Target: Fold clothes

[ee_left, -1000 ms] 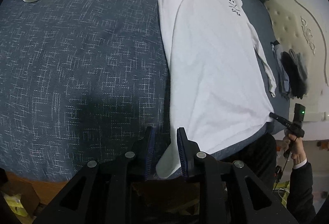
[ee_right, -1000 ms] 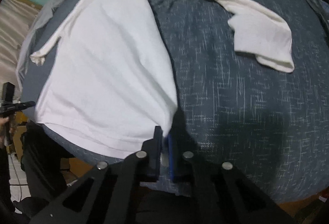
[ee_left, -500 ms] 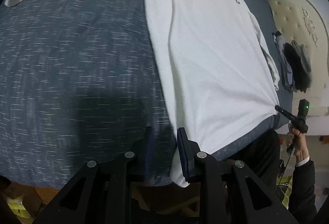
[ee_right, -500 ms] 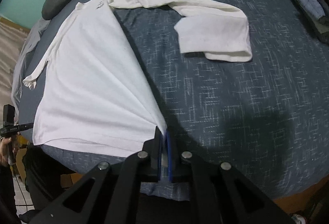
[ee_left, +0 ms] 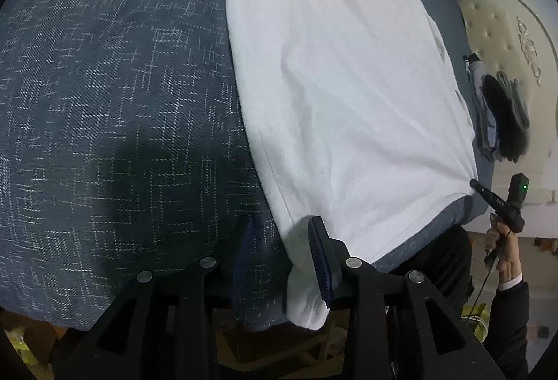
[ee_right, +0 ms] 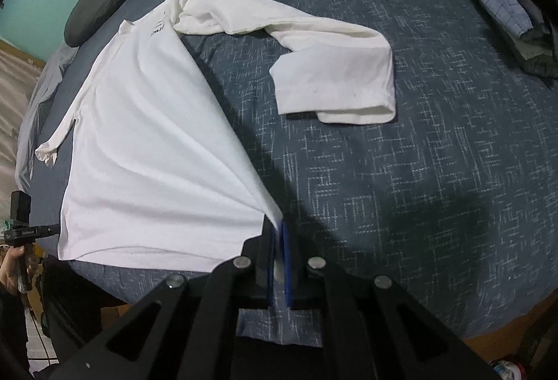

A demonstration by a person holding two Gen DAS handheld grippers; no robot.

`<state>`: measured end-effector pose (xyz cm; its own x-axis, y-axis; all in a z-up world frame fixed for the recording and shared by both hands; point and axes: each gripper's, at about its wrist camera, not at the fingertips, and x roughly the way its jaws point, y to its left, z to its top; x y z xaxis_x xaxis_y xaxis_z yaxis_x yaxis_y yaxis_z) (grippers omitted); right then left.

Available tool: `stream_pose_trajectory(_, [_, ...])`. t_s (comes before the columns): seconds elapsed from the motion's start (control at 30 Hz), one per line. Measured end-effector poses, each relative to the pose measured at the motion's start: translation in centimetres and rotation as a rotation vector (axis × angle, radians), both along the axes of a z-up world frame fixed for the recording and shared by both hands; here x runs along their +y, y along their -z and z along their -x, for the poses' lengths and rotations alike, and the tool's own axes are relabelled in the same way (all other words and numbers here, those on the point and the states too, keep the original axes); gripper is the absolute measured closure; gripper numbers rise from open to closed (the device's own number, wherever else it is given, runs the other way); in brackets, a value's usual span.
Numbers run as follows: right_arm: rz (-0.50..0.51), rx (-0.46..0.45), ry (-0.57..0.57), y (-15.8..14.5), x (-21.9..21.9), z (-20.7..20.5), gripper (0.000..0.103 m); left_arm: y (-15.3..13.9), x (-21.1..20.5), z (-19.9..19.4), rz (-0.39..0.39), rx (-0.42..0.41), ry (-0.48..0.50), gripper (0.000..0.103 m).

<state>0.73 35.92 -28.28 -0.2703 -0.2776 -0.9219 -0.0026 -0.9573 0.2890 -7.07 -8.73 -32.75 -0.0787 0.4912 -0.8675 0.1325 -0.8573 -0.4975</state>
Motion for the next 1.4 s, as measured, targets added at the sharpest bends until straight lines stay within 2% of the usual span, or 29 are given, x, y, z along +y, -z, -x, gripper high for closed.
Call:
stream_pose_trajectory(0.07, [0.004,0.000,0.003,-0.1,0.0,-0.1,0.100,0.0,0.1,0.2,-0.001,0.008,0.003,0.074])
stream_pose_trajectory(0.1, [0.005,0.001,0.003,-0.2,-0.1,-0.1,0.100,-0.1,0.1,0.2,-0.003,0.011,0.008,0.092])
stream_pose_trajectory(0.13, [0.005,0.002,0.004,-0.2,-0.2,0.0,0.100,-0.2,-0.1,0.1,-0.008,0.013,0.013,0.102])
stream_pose_trajectory(0.3, [0.013,0.016,-0.004,-1.2,-0.5,-0.3,0.100,-1.6,-0.4,0.0,-0.012,0.053,0.020,0.102])
stream_pose_trajectory(0.57, [0.041,0.046,-0.027,-3.3,-1.3,-1.0,0.100,-5.0,-2.6,-0.1,-0.002,0.121,-0.022,0.102])
stream_pose_trajectory(0.67, [0.037,0.055,-0.056,-3.7,-2.1,-1.2,0.100,-4.9,-4.0,0.8,0.033,0.124,-0.040,0.102])
stream_pose_trajectory(0.73, [0.037,0.058,-0.065,-3.9,-2.4,-1.3,0.100,-3.9,-4.9,-0.2,0.047,0.109,-0.059,0.102])
stream_pose_trajectory(0.8, [0.038,0.046,-0.063,-3.2,-2.7,-1.3,0.100,-2.9,-6.5,-1.0,0.055,0.077,-0.065,0.102])
stream_pose_trajectory(0.93, [0.037,0.018,-0.066,-1.7,-3.5,-1.5,0.100,-1.4,-6.5,-0.7,0.036,0.058,-0.091,0.102])
stream_pose_trajectory(1.0, [0.045,0.019,-0.060,-1.4,-3.4,-1.6,0.100,-0.9,-6.4,-1.2,0.036,0.056,-0.089,0.100])
stream_pose_trajectory(1.07, [0.051,0.020,-0.058,-1.2,-3.2,-1.7,0.100,-1.8,-6.6,-1.3,0.032,0.067,-0.081,0.096])
stream_pose_trajectory(1.1, [0.053,0.020,-0.056,-1.2,-3.0,-1.7,0.100,-2.4,-6.8,-1.5,0.025,0.075,-0.082,0.085])
stream_pose_trajectory(1.13, [0.055,0.020,-0.054,-1.2,-3.0,-1.6,0.100,-2.7,-6.9,-1.9,0.014,0.083,-0.085,0.070])
stream_pose_trajectory(1.2, [0.059,0.022,-0.054,-1.2,-2.8,-1.4,0.100,-3.0,-6.6,-2.7,0.001,0.088,-0.073,0.054])
stream_pose_trajectory(1.4, [0.059,0.028,-0.055,-1.2,-3.3,-1.1,0.100,-1.4,-3.8,-2.5,0.010,0.058,-0.008,0.055])
